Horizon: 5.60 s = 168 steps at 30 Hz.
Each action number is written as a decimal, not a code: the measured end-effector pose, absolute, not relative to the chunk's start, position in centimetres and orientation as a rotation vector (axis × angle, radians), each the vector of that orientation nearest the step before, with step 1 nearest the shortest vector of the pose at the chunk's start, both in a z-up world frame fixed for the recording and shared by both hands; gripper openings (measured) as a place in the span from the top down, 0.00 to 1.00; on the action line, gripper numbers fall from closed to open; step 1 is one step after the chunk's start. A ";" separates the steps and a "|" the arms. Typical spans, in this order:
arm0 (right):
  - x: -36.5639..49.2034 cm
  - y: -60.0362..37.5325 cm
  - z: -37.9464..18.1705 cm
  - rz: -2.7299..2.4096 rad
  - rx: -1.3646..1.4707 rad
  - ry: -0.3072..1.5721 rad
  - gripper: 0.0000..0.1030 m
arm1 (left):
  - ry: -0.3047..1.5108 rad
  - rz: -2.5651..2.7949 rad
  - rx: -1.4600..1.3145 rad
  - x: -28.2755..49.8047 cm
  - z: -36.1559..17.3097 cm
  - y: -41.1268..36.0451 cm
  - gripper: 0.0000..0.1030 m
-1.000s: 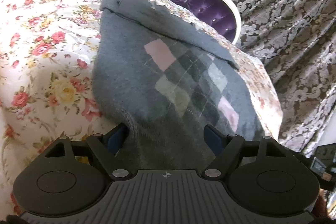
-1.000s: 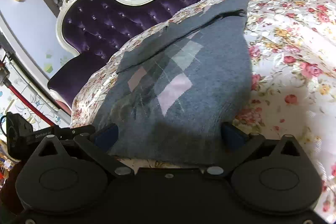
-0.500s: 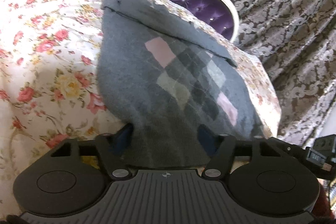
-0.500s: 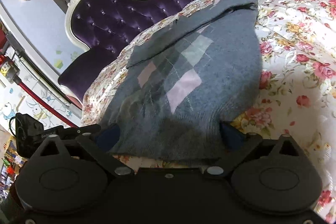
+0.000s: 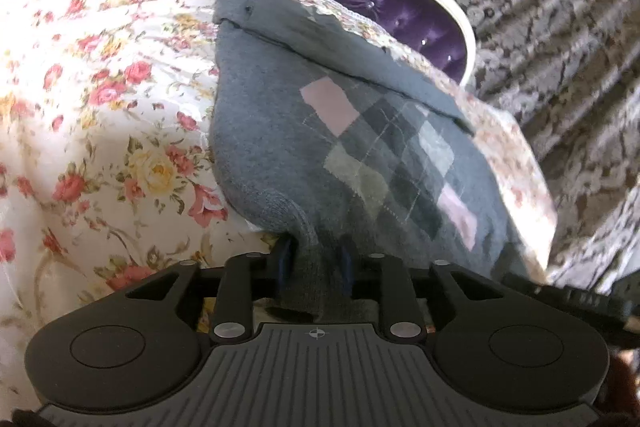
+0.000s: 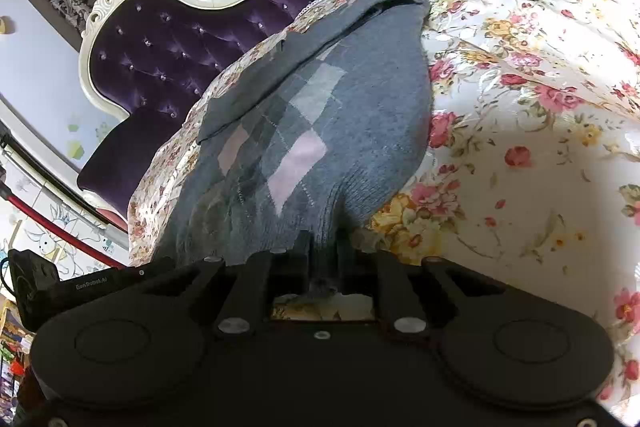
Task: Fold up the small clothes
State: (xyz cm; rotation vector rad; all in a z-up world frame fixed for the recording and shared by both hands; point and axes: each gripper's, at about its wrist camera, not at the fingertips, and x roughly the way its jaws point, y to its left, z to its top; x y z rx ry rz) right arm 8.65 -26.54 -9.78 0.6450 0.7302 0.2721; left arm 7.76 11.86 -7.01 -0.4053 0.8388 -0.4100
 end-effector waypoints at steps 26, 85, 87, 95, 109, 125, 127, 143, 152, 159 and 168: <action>8.8 -27.3 -6.6 0.335 0.703 0.654 0.86 | 0.766 -0.488 -0.605 8.2 -3.7 14.8 0.94; 39.0 -27.7 -4.5 0.200 0.401 0.541 0.32 | 0.655 -0.339 -0.184 36.5 -2.9 7.4 0.32; 39.1 -26.2 -5.0 0.211 0.331 0.575 0.32 | 0.690 -0.316 -0.137 36.6 -4.4 7.1 0.32; 39.3 -26.4 -7.7 0.110 0.161 0.634 0.37 | 0.675 -0.314 0.059 35.6 -6.1 6.8 0.32; 32.4 -21.0 -5.4 0.167 0.002 0.569 0.28 | 0.647 -0.376 0.136 27.0 -5.2 3.4 0.32; 28.8 -20.2 -8.2 0.109 -0.014 0.607 0.10 | 0.735 -0.351 0.036 25.9 -7.3 4.5 0.22; 28.8 -20.2 -8.2 0.130 -0.010 0.611 0.05 | 0.748 -0.354 0.026 26.1 -7.4 4.7 0.22; 28.1 -31.7 -6.2 0.071 0.399 0.551 0.02 | 0.766 -0.339 0.020 26.3 -7.3 4.5 0.20; 32.5 -34.5 -8.6 0.196 0.587 0.679 0.00 | 0.762 -0.331 0.028 26.4 -7.3 4.4 0.19; 34.9 -35.3 -9.1 0.238 0.632 0.694 0.00 | 0.811 -0.327 0.003 27.2 -4.9 4.4 0.30; 35.2 -35.0 -9.0 0.275 0.565 0.721 0.00 | 0.730 -0.346 -0.001 32.7 -0.9 -0.6 0.30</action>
